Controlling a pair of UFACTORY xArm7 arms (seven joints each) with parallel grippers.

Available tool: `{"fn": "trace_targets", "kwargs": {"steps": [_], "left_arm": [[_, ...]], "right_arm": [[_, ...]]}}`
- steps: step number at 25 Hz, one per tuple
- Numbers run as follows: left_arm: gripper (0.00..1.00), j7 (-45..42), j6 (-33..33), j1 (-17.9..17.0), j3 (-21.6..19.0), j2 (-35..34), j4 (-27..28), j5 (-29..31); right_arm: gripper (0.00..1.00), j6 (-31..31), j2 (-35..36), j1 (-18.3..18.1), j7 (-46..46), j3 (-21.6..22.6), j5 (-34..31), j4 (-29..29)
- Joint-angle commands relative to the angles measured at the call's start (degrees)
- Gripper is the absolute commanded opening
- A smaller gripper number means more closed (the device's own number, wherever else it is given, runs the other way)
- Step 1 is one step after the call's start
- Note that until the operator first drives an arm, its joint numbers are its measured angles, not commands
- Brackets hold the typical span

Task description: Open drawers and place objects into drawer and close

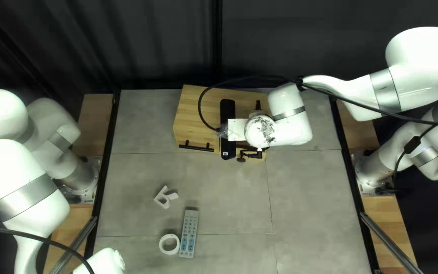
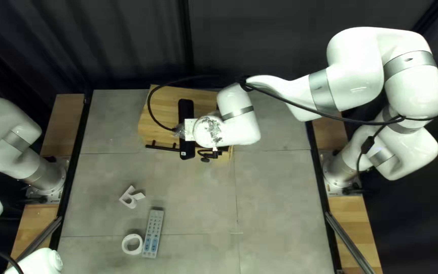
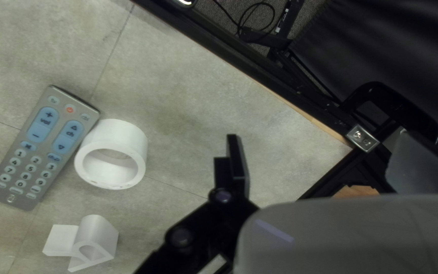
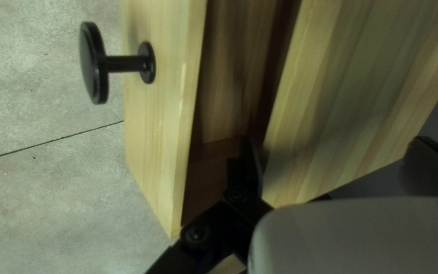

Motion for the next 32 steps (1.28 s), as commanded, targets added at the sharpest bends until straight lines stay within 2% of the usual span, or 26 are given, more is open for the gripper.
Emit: {"fn": "trace_targets", "kwargs": {"steps": [1,32], "left_arm": [[1.0,0.0,0.0,0.0,0.0,0.0,0.0,0.0],[1.0,0.0,0.0,0.0,0.0,0.0,0.0,0.0]], "right_arm": [[1.0,0.21,-0.11,-0.05,-0.04,-0.08,-0.14,0.1],[1.0,1.97,-0.3,-0.4,-1.84,-0.49,-0.85,1.3]]}}
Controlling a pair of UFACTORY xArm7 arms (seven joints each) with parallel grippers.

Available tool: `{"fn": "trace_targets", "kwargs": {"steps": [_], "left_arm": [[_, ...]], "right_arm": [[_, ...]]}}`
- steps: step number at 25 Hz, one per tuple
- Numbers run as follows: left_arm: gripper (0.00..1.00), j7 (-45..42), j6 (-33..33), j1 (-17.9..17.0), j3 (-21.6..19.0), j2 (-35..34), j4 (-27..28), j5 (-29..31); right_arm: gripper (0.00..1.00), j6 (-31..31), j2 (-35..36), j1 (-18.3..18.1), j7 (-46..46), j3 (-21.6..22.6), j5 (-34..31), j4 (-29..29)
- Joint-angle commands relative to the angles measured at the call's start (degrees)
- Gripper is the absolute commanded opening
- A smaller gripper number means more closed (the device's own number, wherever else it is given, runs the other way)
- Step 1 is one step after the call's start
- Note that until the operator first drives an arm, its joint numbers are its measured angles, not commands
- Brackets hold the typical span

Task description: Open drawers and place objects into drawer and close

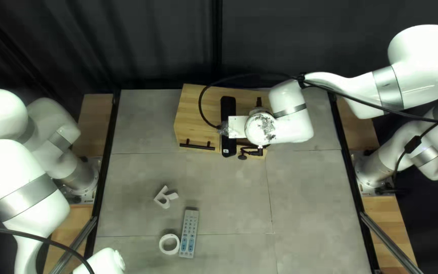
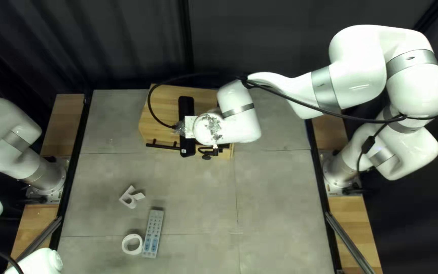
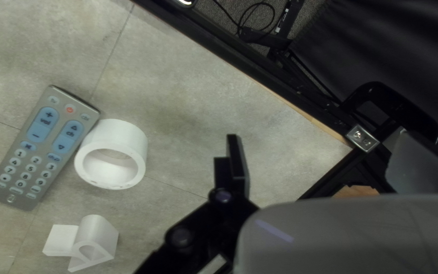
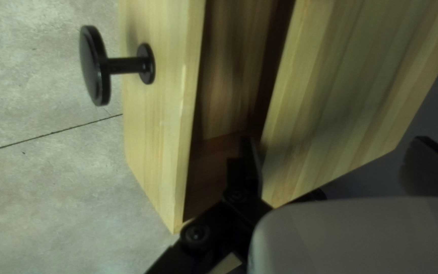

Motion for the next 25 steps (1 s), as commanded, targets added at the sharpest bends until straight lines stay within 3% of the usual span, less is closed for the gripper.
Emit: {"fn": "trace_targets", "kwargs": {"steps": [1,25], "left_arm": [[1.0,0.0,0.0,0.0,0.0,0.0,0.0,0.0],[1.0,0.0,0.0,0.0,0.0,0.0,0.0,0.0]], "right_arm": [[1.0,0.4,0.36,-0.15,-0.58,-0.11,0.03,0.75],[1.0,1.65,0.47,-0.1,-1.93,-0.02,-0.03,1.68]]}}
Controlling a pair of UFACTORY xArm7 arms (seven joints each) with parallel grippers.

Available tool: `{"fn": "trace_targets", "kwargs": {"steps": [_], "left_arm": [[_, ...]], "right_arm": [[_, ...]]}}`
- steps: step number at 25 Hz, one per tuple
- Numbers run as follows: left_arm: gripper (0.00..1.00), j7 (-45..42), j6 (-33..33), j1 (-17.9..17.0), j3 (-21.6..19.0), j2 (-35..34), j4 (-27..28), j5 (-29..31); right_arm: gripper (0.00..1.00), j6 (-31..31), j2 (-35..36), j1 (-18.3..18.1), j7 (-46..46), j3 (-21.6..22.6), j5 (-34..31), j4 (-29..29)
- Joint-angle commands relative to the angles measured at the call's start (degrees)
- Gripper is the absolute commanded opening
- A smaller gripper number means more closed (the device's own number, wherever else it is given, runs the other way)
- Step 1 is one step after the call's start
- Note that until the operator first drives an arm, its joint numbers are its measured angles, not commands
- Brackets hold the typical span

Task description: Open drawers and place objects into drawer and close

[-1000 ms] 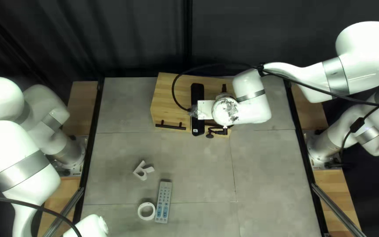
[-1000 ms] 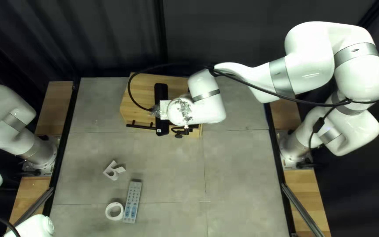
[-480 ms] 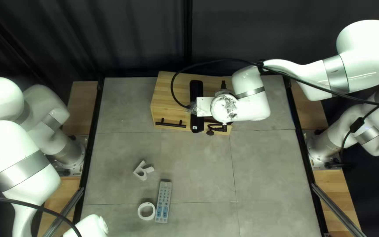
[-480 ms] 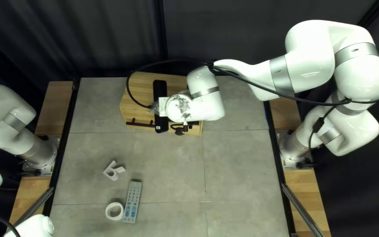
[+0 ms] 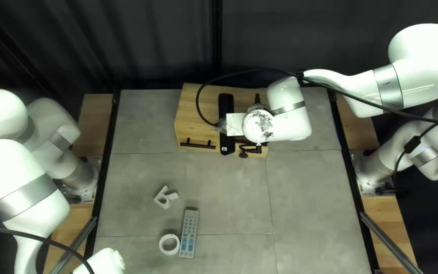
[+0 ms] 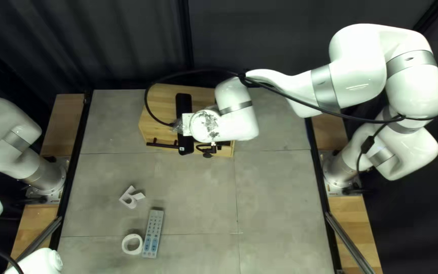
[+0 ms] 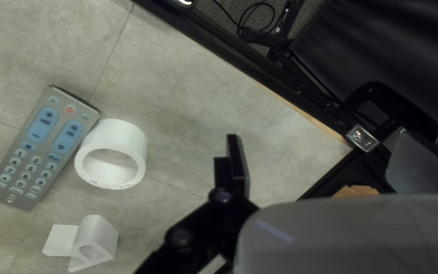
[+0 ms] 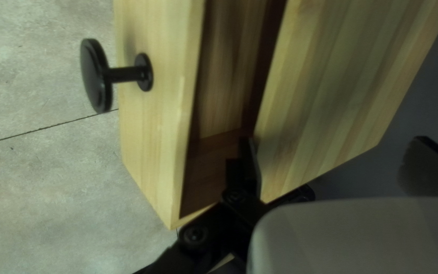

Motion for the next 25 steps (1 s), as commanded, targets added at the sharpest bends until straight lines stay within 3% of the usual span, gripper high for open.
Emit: {"fn": "trace_targets", "kwargs": {"steps": [1,25], "left_arm": [[1.0,0.0,0.0,0.0,0.0,0.0,0.0,0.0],[1.0,0.0,0.0,0.0,0.0,0.0,0.0,0.0]], "right_arm": [[1.0,0.37,-0.41,-0.04,-0.39,-0.1,-0.41,-0.21],[1.0,5.92,-3.3,1.39,-1.56,0.98,-0.31,3.53]]}}
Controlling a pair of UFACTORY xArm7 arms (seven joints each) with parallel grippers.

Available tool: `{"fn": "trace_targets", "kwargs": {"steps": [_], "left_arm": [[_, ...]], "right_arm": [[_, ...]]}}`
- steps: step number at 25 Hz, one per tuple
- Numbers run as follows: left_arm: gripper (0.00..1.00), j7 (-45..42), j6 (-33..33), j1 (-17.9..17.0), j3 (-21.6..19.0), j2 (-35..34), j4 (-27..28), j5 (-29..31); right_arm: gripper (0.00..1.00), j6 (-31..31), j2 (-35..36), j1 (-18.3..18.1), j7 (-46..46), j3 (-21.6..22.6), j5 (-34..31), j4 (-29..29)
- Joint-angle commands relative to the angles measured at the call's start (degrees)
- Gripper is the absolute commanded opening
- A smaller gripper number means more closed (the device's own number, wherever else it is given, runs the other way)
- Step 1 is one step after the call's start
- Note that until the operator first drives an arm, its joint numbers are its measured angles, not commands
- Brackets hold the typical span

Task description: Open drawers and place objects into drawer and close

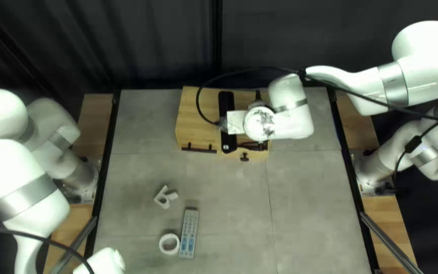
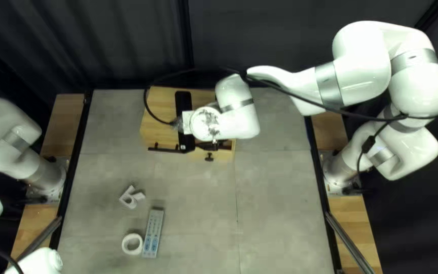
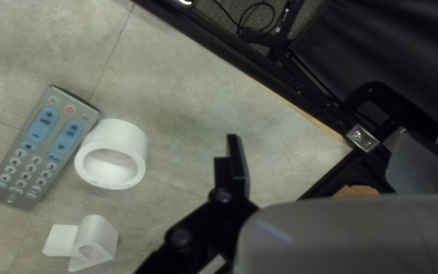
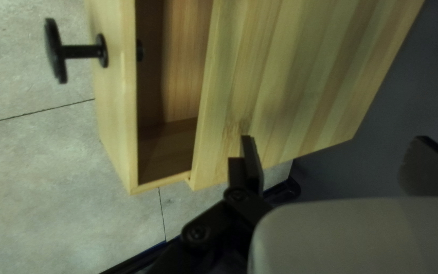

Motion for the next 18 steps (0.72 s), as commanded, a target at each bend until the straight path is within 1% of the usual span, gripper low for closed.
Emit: {"fn": "trace_targets", "kwargs": {"steps": [1,6,9,11,12,15,18], "left_arm": [[1.0,0.0,0.0,0.0,0.0,0.0,0.0,0.0],[1.0,0.0,0.0,0.0,0.0,0.0,0.0,0.0],[1.0,0.0,0.0,0.0,0.0,0.0,0.0,0.0],[1.0,0.0,0.0,0.0,0.0,0.0,0.0,0.0],[1.0,0.0,0.0,0.0,0.0,0.0,0.0,0.0],[1.0,0.0,0.0,0.0,0.0,0.0,0.0,0.0],[1.0,0.0,0.0,0.0,0.0,0.0,0.0,0.0]], "right_arm": [[1.0,0.46,-0.78,0.3,0.43,0.26,0.59,0.32],[1.0,-0.68,-1.44,0.28,2.62,0.4,5.32,0.61],[1.0,-0.41,-4.06,0.17,3.71,0.21,7.86,0.06],[1.0,0.26,-5.62,-0.22,2.3,-0.29,10.39,0.26],[1.0,0.19,-6.6,-0.55,-0.08,-0.84,12.67,0.13],[1.0,-0.8,-10.35,-0.26,-7.05,-1.46,16.71,-2.58],[1.0,-0.28,-13.48,0.84,-8.02,-0.24,17.61,-5.1]]}}
